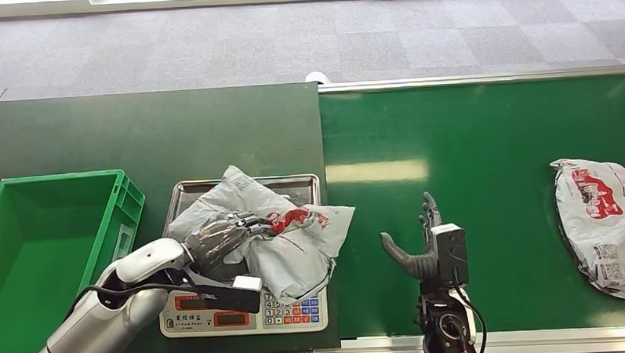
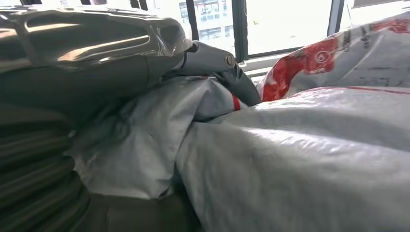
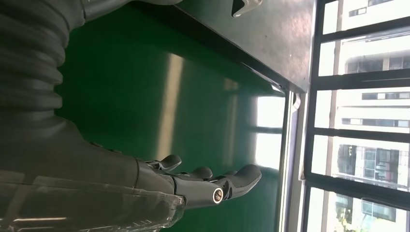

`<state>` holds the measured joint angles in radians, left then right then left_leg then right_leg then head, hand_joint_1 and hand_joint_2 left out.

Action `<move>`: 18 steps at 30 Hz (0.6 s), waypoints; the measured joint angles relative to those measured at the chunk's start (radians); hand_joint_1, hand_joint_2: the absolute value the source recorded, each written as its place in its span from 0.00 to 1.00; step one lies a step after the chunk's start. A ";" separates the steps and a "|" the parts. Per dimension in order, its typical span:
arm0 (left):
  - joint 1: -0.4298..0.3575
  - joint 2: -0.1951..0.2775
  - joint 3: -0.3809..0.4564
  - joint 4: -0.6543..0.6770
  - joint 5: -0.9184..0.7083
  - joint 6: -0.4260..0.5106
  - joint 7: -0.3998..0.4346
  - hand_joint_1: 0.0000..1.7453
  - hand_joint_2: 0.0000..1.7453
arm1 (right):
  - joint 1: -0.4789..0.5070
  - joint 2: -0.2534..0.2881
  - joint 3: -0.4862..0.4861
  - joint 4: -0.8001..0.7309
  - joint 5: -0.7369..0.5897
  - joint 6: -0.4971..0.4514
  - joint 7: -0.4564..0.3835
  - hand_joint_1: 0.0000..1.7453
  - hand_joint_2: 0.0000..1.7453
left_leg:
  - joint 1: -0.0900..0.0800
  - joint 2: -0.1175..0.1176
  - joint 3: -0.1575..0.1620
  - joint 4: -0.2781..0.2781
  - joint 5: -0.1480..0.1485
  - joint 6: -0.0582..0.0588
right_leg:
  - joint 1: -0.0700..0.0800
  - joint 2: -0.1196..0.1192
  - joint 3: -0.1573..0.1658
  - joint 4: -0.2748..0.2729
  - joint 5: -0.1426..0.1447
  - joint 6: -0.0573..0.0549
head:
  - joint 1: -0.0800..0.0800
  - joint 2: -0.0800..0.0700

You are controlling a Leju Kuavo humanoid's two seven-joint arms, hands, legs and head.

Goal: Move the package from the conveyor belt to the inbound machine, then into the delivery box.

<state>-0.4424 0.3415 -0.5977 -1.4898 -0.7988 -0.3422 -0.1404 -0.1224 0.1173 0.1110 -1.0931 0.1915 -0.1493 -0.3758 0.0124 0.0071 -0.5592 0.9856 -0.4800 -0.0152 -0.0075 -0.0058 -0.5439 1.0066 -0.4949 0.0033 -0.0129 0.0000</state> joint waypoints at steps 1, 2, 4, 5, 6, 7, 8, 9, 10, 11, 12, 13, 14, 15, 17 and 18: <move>-0.002 0.000 0.000 0.001 0.000 0.001 0.000 1.00 1.00 | 0.002 -0.001 0.000 -0.001 -0.001 -0.001 0.000 0.00 1.00 | 0.000 0.000 0.000 0.000 0.000 0.000 | 0.000 0.000 0.000 0.000 0.000 0.000 | 0.000 0.000; -0.005 -0.001 -0.001 0.002 0.000 0.002 0.000 1.00 1.00 | 0.004 -0.001 0.000 -0.002 -0.002 -0.002 0.000 0.00 1.00 | 0.000 0.000 0.000 0.000 0.000 0.000 | 0.000 0.000 0.000 0.000 0.000 0.000 | 0.000 0.000; -0.011 -0.002 -0.002 0.004 0.000 0.004 -0.001 1.00 1.00 | 0.007 -0.002 0.000 -0.004 -0.004 -0.004 0.000 0.00 1.00 | 0.000 0.000 0.000 0.000 0.000 0.000 | 0.000 0.000 0.000 0.000 0.000 0.000 | 0.000 0.000; -0.013 -0.002 -0.004 0.005 0.001 0.003 -0.002 1.00 1.00 | 0.007 -0.003 0.000 -0.005 -0.004 -0.005 0.000 0.00 1.00 | 0.000 0.000 0.000 0.000 0.000 0.000 | 0.000 0.000 0.000 0.000 0.000 0.000 | 0.000 0.000; -0.016 -0.002 -0.005 0.006 0.001 0.003 -0.004 1.00 1.00 | 0.008 -0.003 0.000 -0.005 -0.005 -0.006 0.000 0.00 1.00 | 0.000 0.000 0.000 0.000 0.000 0.000 | 0.000 0.000 0.000 0.000 0.000 0.000 | 0.000 0.000; -0.017 -0.002 -0.006 0.007 0.002 0.002 -0.006 1.00 1.00 | 0.009 -0.004 0.000 -0.006 -0.006 -0.006 0.000 0.00 1.00 | 0.000 0.000 0.000 0.000 0.000 0.000 | 0.000 0.000 0.000 0.000 0.000 0.000 | 0.000 0.000; -0.019 -0.002 -0.007 0.009 0.002 0.002 -0.008 1.00 1.00 | 0.010 -0.005 0.000 -0.006 -0.007 -0.007 0.000 0.00 1.00 | 0.000 0.000 0.000 0.000 0.000 0.000 | 0.000 0.000 0.000 0.000 0.000 0.000 | 0.000 0.000; -0.021 -0.002 -0.008 0.011 0.003 0.001 -0.012 1.00 1.00 | 0.011 -0.005 0.000 -0.007 -0.008 -0.007 0.000 0.00 1.00 | 0.000 0.000 0.000 0.000 0.000 0.000 | 0.000 0.000 0.000 0.000 0.000 0.000 | 0.000 0.000; -0.023 -0.002 -0.009 0.013 0.005 0.000 -0.016 1.00 1.00 | 0.012 -0.006 0.000 -0.007 -0.008 -0.008 0.000 0.00 1.00 | 0.000 0.000 0.000 0.000 0.000 0.000 | 0.000 0.000 0.000 0.000 0.000 0.000 | 0.000 0.000; -0.026 -0.001 -0.010 0.015 0.007 0.000 -0.020 1.00 1.00 | 0.012 -0.007 0.000 -0.008 -0.009 -0.008 0.000 0.00 1.00 | 0.000 0.000 0.000 0.000 0.000 0.000 | 0.000 0.000 0.000 0.000 0.000 0.000 | 0.000 0.000; -0.028 -0.001 -0.011 0.018 0.009 -0.001 -0.024 1.00 1.00 | 0.013 -0.008 0.000 -0.008 -0.009 -0.009 0.000 0.00 1.00 | 0.000 0.000 0.000 0.000 0.000 0.000 | 0.000 0.000 0.000 0.000 0.000 0.000 | 0.000 0.000; -0.031 -0.001 -0.013 0.020 0.010 -0.001 -0.027 1.00 1.00 | 0.014 -0.009 0.000 -0.009 -0.009 -0.009 0.000 0.00 1.00 | 0.000 0.000 0.000 0.000 0.000 0.000 | 0.000 0.000 0.000 0.000 0.000 0.000 | 0.000 0.000; -0.034 -0.001 -0.014 0.022 0.011 -0.001 -0.029 1.00 1.00 | 0.016 -0.010 0.000 -0.010 -0.009 -0.009 0.000 0.00 1.00 | 0.000 0.000 0.000 0.000 0.000 0.000 | 0.000 0.000 0.000 0.000 0.000 0.000 | 0.000 0.000; -0.036 -0.001 -0.015 0.024 0.011 0.000 -0.030 1.00 1.00 | 0.017 -0.011 0.000 -0.012 -0.010 -0.009 0.000 0.00 1.00 | 0.000 0.000 0.000 0.000 0.000 0.000 | 0.000 0.000 0.000 0.000 0.000 0.000 | 0.000 0.000; -0.043 -0.001 -0.018 0.029 0.012 0.006 -0.035 1.00 1.00 | 0.019 -0.012 0.000 -0.014 -0.010 -0.009 0.000 0.00 1.00 | 0.000 0.000 0.000 0.000 0.000 0.000 | 0.000 0.000 0.000 0.000 0.000 0.000 | 0.000 0.000; -0.046 -0.001 -0.020 0.031 0.013 0.012 -0.039 1.00 1.00 | 0.020 -0.013 0.000 -0.015 -0.010 -0.009 0.000 0.00 1.00 | 0.000 0.000 0.000 0.000 0.000 0.000 | 0.000 0.000 0.000 0.000 0.000 0.000 | 0.000 0.000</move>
<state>-0.4880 0.3405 -0.6178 -1.4584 -0.7859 -0.3301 -0.1799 -0.1029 0.1043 0.1106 -1.1078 0.1811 -0.1583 -0.3759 0.0124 0.0072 -0.5588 0.9856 -0.4800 -0.0152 -0.0075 -0.0057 -0.5435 1.0066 -0.4949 0.0033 -0.0130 0.0000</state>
